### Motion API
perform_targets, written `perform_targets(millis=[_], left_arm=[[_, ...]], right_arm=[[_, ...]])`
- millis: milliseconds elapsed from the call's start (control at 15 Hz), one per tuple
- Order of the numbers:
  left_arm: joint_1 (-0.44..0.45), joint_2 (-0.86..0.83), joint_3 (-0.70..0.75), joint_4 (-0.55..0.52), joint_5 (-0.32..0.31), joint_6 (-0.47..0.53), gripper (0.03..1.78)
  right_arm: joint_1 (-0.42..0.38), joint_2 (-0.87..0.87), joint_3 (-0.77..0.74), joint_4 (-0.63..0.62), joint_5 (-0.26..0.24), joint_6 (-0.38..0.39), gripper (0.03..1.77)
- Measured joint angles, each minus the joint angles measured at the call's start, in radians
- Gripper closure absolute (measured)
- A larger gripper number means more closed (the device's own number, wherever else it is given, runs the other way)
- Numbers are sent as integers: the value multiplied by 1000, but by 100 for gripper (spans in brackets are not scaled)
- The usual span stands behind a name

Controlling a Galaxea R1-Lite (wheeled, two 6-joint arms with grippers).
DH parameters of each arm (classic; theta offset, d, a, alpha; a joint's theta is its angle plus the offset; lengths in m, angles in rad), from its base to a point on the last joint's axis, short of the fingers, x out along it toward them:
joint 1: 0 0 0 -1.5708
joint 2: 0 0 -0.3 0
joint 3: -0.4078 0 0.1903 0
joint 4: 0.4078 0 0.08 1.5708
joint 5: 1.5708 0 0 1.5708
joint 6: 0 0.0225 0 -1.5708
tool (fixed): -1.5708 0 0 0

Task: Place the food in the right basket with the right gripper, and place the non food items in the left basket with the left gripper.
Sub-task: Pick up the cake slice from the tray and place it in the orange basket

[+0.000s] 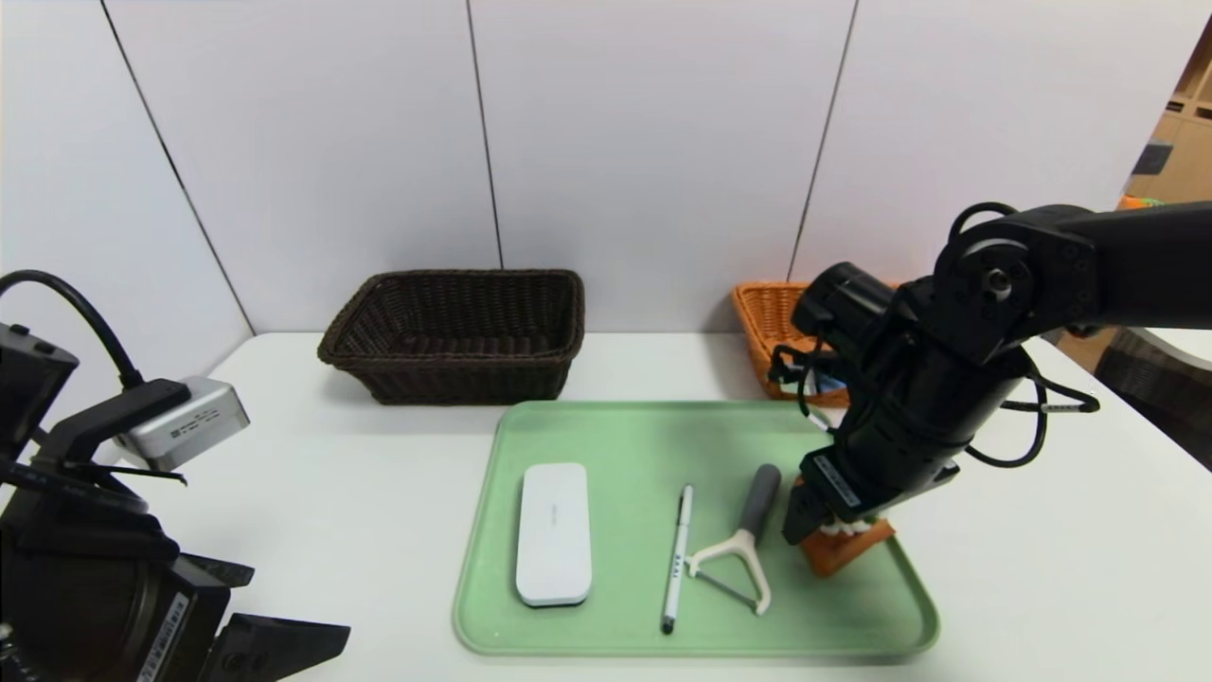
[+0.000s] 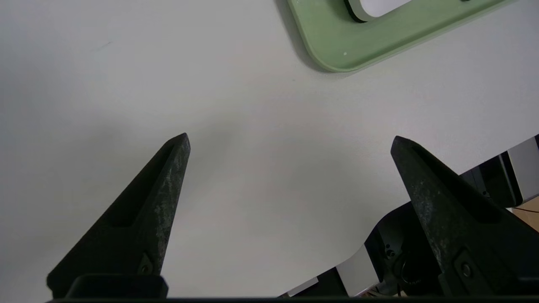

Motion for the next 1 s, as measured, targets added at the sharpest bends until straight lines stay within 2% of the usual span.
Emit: perform_targets(millis=[933, 1000], left_arm=[[0, -24, 0, 0, -3, 3, 12], [0, -24, 0, 0, -3, 2, 12]], right_arm=[[0, 61, -3, -3, -14, -26, 10], [0, 63, -4, -3, -15, -26, 27]])
